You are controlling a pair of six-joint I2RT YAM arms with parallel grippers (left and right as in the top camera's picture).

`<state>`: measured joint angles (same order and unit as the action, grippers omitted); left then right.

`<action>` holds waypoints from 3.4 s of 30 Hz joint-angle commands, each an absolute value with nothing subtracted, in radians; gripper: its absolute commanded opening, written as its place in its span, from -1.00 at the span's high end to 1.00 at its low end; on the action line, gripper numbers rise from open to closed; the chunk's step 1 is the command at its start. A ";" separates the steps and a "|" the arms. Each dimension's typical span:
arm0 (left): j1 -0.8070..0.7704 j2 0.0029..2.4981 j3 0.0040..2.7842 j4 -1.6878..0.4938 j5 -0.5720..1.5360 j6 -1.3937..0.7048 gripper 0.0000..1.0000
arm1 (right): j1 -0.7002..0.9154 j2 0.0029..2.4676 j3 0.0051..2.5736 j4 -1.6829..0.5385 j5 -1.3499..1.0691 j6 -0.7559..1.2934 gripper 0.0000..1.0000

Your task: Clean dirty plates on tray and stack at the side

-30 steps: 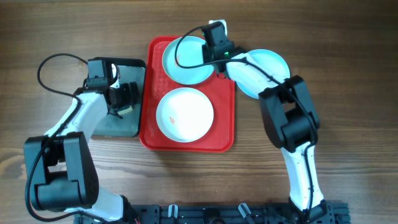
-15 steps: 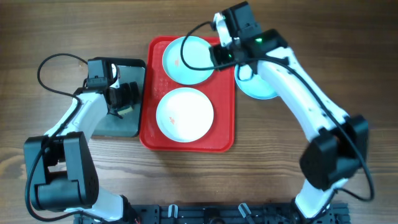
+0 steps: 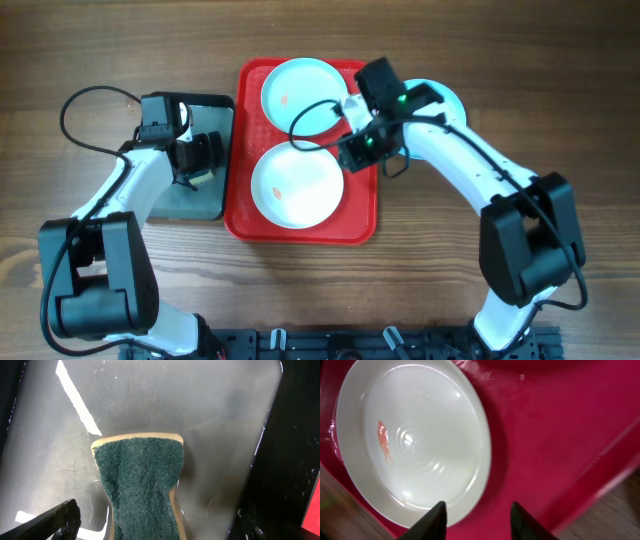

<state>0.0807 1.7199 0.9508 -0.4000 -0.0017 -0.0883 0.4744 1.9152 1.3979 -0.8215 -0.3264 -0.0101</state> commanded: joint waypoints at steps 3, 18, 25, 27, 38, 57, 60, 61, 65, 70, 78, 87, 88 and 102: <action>0.083 1.702 0.944 -0.397 0.007 -0.087 -1.00 | 0.528 1.930 1.334 -0.711 -0.386 -0.023 0.31; 0.083 1.702 0.944 -0.397 0.007 -0.087 -1.00 | 0.546 1.957 1.280 -0.552 -0.232 0.034 0.33; 0.083 1.702 0.944 -0.398 0.007 -0.087 -1.00 | 0.546 2.018 1.280 -0.546 -0.233 0.081 0.41; 0.083 1.702 0.944 -0.397 0.007 -0.087 -1.00 | 0.546 2.018 1.281 -0.545 -0.233 0.118 0.56; 0.083 1.702 0.944 -0.398 0.007 -0.087 -1.00 | 0.545 1.983 1.287 -0.606 -0.236 0.341 0.74; 0.083 1.702 0.944 -0.398 0.007 -0.087 -1.00 | 0.547 1.944 1.286 -0.696 -0.306 0.574 0.91; 0.083 1.702 0.944 -0.397 0.006 -0.087 -1.00 | 0.547 1.944 1.286 -0.717 -0.371 0.714 0.91; 0.083 1.702 0.944 -0.398 0.007 -0.087 -1.00 | 0.547 1.944 1.286 -0.717 -0.392 0.731 0.91; 0.083 1.702 0.944 -0.397 0.007 -0.087 -1.00 | 0.547 1.944 1.286 -0.717 -0.432 0.797 0.91; 0.083 1.702 0.944 -0.398 0.007 -0.087 -1.00 | 0.546 1.944 1.286 -0.719 -0.432 0.811 0.86; 0.083 1.702 0.944 -0.398 0.007 -0.087 -1.00 | 0.543 1.943 1.292 -0.699 -0.533 0.667 0.22; 0.083 1.702 0.944 -0.398 0.007 -0.087 -1.00 | 0.526 1.943 1.378 -0.712 -0.403 0.416 0.21; 0.083 1.702 0.944 -0.397 0.007 -0.087 -1.00 | 0.528 1.943 1.378 -0.714 -0.364 0.415 0.21; 0.083 1.702 0.944 -0.398 0.007 -0.087 -1.00 | 0.535 1.943 1.378 -0.705 -0.260 0.368 0.18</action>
